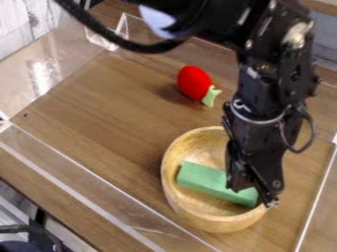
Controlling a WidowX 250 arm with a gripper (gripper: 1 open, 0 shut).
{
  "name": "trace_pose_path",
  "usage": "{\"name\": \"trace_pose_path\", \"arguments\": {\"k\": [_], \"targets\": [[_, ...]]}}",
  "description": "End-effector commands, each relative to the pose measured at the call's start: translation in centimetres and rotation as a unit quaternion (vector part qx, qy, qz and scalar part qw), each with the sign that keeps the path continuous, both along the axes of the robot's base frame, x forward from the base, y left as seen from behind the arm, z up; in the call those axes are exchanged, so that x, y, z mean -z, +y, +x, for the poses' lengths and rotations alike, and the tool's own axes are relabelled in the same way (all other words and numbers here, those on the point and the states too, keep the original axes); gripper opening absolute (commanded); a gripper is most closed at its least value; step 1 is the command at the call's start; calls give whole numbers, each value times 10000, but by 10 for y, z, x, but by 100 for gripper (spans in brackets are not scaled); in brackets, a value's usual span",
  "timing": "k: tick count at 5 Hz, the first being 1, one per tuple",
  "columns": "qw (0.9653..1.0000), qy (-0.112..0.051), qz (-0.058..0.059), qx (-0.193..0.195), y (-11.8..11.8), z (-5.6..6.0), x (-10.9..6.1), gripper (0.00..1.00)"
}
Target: Put the green block in the brown bowl
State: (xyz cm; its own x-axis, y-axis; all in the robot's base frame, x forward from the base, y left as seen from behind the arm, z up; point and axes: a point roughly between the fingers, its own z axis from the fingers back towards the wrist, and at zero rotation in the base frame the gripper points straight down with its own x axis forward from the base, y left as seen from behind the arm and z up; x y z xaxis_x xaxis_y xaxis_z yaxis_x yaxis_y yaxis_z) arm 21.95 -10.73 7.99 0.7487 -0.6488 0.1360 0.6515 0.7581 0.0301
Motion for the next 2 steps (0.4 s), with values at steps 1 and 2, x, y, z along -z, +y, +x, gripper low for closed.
{"name": "trace_pose_path", "arguments": {"k": [1,2], "targets": [[9991,-310,-160,228,-5,3,-9,0],[9981,-350,-231,442,-1,9,-12,0]]}}
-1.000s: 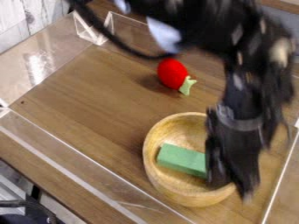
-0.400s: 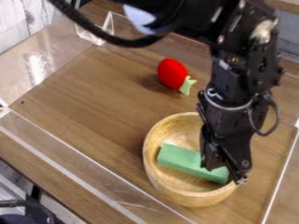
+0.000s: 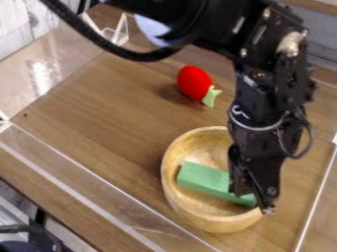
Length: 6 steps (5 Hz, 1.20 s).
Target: Put the green block in the brown bowl
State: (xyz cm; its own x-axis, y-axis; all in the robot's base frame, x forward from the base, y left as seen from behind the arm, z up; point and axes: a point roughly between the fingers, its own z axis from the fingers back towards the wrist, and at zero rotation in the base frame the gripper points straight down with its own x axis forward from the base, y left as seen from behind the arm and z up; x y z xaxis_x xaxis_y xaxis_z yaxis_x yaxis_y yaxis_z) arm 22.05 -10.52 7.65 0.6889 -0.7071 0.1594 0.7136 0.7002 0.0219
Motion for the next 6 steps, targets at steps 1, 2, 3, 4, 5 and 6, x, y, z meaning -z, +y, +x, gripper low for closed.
{"name": "trace_pose_path", "arguments": {"k": [1,2,3,4,5,6], "targets": [[9991,-319,-182,203,1,13,-20,0],[9987,-328,-195,327,8,11,-30,100],[9986,-477,-185,149,17,10,-53,100],[9976,-657,-182,-149,30,9,-81,100],[9947,-759,-14,-694,57,10,-105,100],[9895,-864,30,-1158,70,13,-122,0]]}}
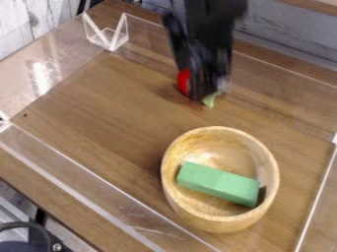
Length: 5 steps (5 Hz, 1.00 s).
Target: Put the green block in the brown bowl
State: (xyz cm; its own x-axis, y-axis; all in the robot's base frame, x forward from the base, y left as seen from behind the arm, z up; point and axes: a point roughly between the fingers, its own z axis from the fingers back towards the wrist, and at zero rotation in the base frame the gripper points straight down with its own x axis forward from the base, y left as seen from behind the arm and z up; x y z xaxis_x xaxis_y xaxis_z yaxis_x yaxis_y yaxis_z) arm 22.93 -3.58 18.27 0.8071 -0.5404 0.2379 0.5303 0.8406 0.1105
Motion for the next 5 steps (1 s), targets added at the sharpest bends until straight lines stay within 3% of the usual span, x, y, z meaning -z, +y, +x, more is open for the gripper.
{"name": "trace_pose_path", "arguments": {"k": [1,3,5], "targets": [[9992,-318,-1,-260,1,8,-24,0],[9961,-412,-96,-778,-23,26,-6,0],[9987,-387,-274,-170,-44,44,5,0]]}}
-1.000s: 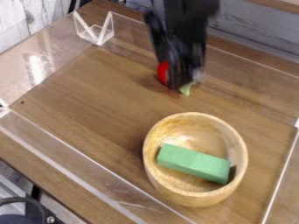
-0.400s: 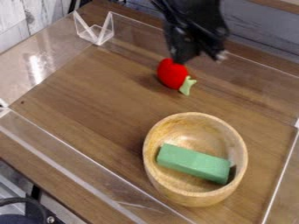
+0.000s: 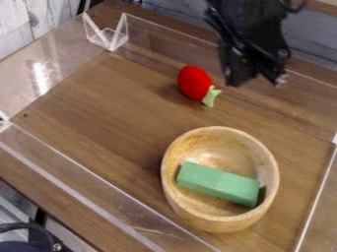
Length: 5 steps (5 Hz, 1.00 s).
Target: Put the green block in the brown bowl
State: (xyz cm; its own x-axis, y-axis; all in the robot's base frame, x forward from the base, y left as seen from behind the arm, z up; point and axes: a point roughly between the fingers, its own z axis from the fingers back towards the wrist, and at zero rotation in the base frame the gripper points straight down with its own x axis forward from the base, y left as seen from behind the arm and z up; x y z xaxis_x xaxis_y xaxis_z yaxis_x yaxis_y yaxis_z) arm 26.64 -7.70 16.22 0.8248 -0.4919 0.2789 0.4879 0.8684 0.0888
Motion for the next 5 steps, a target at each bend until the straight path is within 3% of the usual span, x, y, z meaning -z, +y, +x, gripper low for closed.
{"name": "trace_pose_path", "arguments": {"k": [1,2,4,5], "targets": [[9994,-269,-139,165,-12,2,-12,100],[9991,-258,-195,281,-22,-4,-8,100],[9986,-395,-257,-247,-8,-5,-25,100],[9976,-461,-294,-424,1,-12,-44,100]]}}
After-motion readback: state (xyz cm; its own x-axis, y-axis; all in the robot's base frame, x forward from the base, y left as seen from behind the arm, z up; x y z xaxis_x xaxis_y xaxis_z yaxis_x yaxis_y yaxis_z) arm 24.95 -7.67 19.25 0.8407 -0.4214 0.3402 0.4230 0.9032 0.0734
